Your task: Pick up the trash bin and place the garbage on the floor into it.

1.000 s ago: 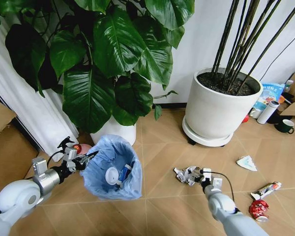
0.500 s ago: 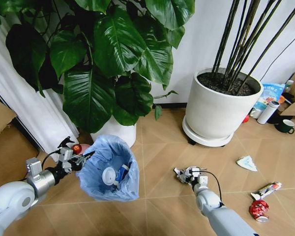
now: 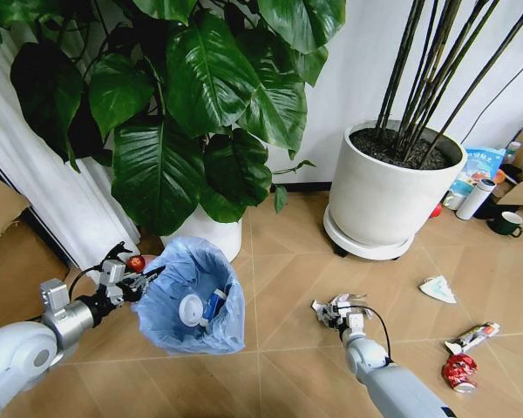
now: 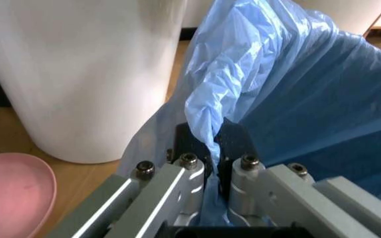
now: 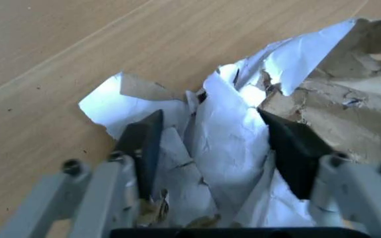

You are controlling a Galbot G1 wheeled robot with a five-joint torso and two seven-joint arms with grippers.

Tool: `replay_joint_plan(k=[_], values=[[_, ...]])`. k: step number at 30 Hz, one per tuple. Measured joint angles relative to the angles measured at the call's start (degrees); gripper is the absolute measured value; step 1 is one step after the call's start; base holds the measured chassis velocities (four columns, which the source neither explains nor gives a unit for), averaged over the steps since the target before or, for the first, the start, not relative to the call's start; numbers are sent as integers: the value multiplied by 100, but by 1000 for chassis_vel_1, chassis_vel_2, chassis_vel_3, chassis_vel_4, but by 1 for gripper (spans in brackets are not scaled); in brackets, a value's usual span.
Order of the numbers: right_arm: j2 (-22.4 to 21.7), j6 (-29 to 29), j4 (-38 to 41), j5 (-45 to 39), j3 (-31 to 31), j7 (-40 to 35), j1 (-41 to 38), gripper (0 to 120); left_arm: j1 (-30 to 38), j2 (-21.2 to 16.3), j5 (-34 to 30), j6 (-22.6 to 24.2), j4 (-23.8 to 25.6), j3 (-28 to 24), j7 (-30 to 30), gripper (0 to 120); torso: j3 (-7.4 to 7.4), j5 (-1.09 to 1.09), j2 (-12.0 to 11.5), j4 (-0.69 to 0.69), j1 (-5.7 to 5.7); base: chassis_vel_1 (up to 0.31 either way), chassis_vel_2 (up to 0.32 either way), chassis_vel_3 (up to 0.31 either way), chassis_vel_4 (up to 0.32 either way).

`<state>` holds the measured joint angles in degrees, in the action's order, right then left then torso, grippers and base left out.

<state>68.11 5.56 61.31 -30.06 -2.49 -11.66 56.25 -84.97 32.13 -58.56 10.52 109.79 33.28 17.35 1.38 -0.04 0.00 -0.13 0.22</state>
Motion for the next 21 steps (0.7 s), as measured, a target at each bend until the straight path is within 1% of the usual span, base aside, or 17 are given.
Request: replay_joint_plan(k=[2, 3, 4, 7, 10, 12, 13, 14, 19, 21], values=[[-37, 5, 48, -13, -8, 3, 37, 43, 21, -15, -3, 0, -6, -49, 9, 0, 0, -1, 0, 0, 0, 0, 0, 0, 0], [-37, 5, 48, -13, -8, 3, 37, 43, 21, -15, -3, 0, -6, -49, 9, 0, 0, -1, 0, 0, 0, 0, 0, 0, 0], [-50, 6, 70, -17, -13, 5, 53, 39, 31, -22, -4, 0, -7, -63, 11, 0, 0, 0, 0, 0, 0, 0, 0, 0, 0], [-110, 20, 205, -40, -43, 7, 139, 25, 58, -57, -23, 0, -7, -79, 14, 0, 0, 0, 0, 0, 0, 0, 0, 0, 0], [-136, 23, 256, -48, -51, 7, 164, 21, 59, -71, -33, 0, -6, -78, 15, 0, 0, 0, 0, 0, 0, 0, 0, 0, 0], [-253, 59, 452, -100, -90, 0, 258, 6, 57, -107, -61, 0, 9, -61, 25, 0, 0, 0, 0, 0, 0, 0, 0, 0, 0], [-253, 59, 452, -100, -90, 0, 258, 6, 57, -107, -61, 0, 9, -61, 25, 0, 0, 0, 0, 0, 0, 0, 0, 0, 0], [-339, 69, 585, -123, -121, -8, 315, 1, 49, -116, -68, 0, 23, -56, 36, 0, 0, 1, 0, 0, 0, 0, 0, 0, 0], [-694, 140, 1228, -243, -274, -55, 612, 0, 53, -146, -69, 0, 29, -85, 86, 0, 0, -1, 0, 0, 0, 0, 0, 0, 0], [-754, 147, 1362, -261, -315, -60, 679, 0, 72, -157, -71, 0, 28, -97, 95, 0, 0, 1, 0, 0, 0, 0, 0, 0, 0]])
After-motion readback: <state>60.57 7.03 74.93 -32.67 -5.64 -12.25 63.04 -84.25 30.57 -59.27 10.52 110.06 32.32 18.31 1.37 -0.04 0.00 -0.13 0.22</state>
